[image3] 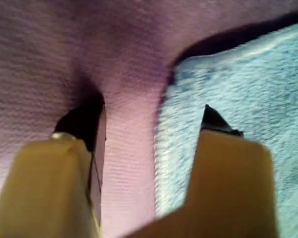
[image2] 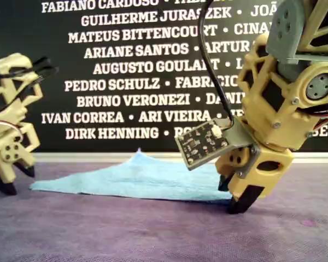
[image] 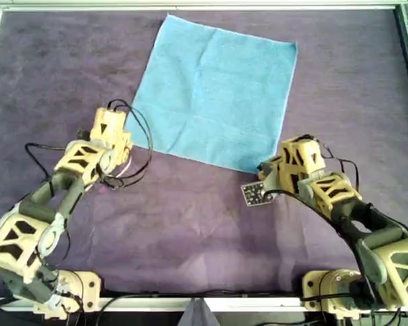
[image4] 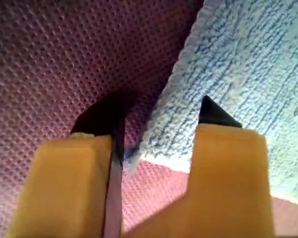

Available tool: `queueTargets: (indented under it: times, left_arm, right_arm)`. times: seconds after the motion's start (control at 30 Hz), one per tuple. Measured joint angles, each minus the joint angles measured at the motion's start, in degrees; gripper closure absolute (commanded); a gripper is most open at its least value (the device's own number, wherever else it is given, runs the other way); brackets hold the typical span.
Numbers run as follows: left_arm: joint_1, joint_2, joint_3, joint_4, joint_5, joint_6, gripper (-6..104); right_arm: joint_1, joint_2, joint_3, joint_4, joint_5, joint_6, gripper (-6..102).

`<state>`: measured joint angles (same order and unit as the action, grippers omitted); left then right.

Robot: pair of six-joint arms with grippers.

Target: Fold a cloth

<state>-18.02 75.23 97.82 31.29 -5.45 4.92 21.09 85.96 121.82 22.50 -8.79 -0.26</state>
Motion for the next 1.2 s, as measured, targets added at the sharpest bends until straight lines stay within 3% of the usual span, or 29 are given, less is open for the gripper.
queueTargets:
  times: [0.53,0.9,1.1,1.2]
  left_arm:
    - [0.00,-12.39,-14.06,-0.09,-0.44,0.00,29]
    - [0.00,-13.36,-15.03,-0.09,-0.44,0.09,31]
    - [0.00,-13.36,-15.03,-0.09,-0.35,0.09,42]
    - [0.00,-13.18,-15.03,-0.09,-0.35,0.09,52]
  right_arm:
    - [0.00,-0.18,0.00,-0.44,0.00,0.00,35]
    - [0.00,-0.18,0.00,-0.44,0.00,0.00,35]
    - [-0.44,-3.69,-3.96,-0.44,-0.44,0.44,35]
    - [-0.09,-5.45,-6.42,-0.44,0.00,0.09,41]
